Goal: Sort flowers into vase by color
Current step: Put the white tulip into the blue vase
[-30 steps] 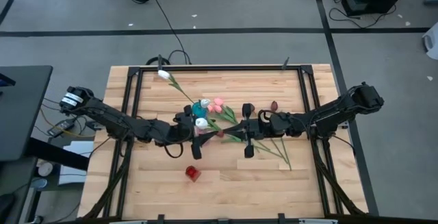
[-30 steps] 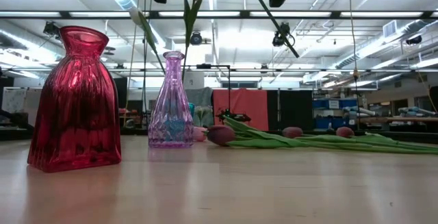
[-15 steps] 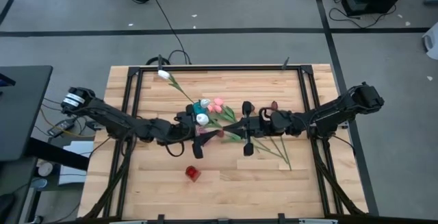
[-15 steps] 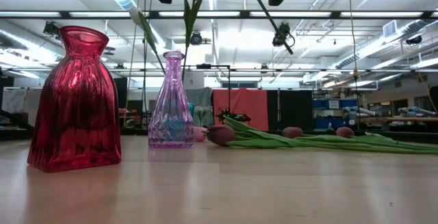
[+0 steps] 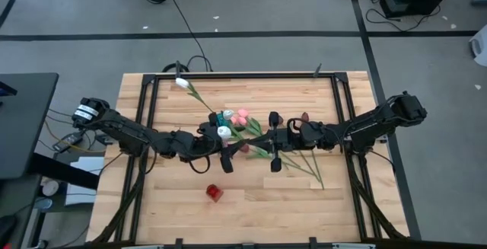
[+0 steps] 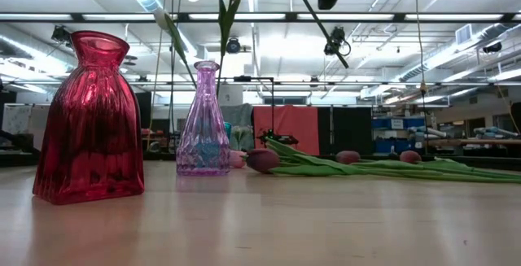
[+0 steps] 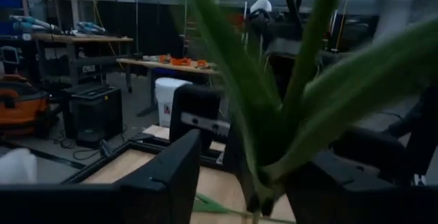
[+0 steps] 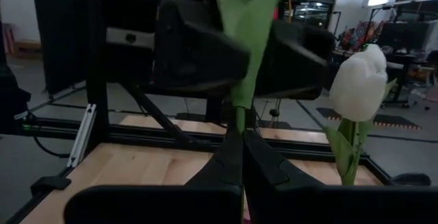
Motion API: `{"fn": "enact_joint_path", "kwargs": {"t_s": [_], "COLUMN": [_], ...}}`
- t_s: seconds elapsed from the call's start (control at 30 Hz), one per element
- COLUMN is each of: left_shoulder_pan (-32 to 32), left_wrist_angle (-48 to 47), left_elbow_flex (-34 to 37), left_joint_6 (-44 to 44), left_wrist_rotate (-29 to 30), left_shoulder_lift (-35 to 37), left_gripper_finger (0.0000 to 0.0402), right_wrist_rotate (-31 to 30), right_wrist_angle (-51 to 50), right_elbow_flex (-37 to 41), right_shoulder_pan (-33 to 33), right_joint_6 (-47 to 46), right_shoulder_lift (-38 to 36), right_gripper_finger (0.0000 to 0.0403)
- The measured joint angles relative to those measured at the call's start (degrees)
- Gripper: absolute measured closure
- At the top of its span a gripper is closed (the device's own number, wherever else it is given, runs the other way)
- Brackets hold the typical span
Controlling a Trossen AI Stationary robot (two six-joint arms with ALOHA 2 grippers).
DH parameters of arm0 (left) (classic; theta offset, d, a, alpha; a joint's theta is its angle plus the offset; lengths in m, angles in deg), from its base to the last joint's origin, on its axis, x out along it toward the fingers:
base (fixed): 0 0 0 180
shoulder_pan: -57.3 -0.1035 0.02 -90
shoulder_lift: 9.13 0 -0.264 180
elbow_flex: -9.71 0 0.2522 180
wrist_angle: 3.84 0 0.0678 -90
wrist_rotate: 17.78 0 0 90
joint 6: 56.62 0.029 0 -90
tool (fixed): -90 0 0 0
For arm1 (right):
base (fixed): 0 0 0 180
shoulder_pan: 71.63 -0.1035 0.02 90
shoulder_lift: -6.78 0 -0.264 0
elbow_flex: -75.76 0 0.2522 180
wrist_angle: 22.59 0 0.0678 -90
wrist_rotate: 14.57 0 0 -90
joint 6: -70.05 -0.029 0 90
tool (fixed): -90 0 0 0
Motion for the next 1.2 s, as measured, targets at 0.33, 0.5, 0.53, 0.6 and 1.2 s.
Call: {"fn": "enact_joint_path", "kwargs": {"t_s": [0.33,0.5,0.53,0.6,1.2], "left_shoulder_pan": [0.13,0.1,0.09,0.52,2.73], "left_wrist_angle": [-5.95,-13.12,-16.18,-22.92,-49.31], "left_elbow_flex": [-0.34,-0.34,-0.34,-0.29,-0.34], "left_joint_6": [-2.27,-6.82,-7.52,-8.99,-14.88], "left_wrist_rotate": [-1.75,0.09,0.79,1.91,3.86], "left_shoulder_lift": [0.03,2.05,3.33,7.47,32.72], "left_gripper_finger": [0.0384,0.0383,0.0383,0.0383,0.0382], "right_wrist_rotate": [2.57,4.29,4.45,4.46,1.4], "right_wrist_angle": [-3.5,-9.25,-11.27,-13.54,4.1], "right_elbow_flex": [0.02,0.02,0.14,1.68,27.0], "right_shoulder_pan": [-0.54,-0.79,-0.81,-0.66,3.45], "right_joint_6": [-0.46,-0.43,-0.36,-0.15,1.52], "right_shoulder_lift": [-0.04,-3.26,-4.51,-7.64,-24.9], "right_gripper_finger": [0.0327,0.0256,0.0246,0.0233,0.0234]}}
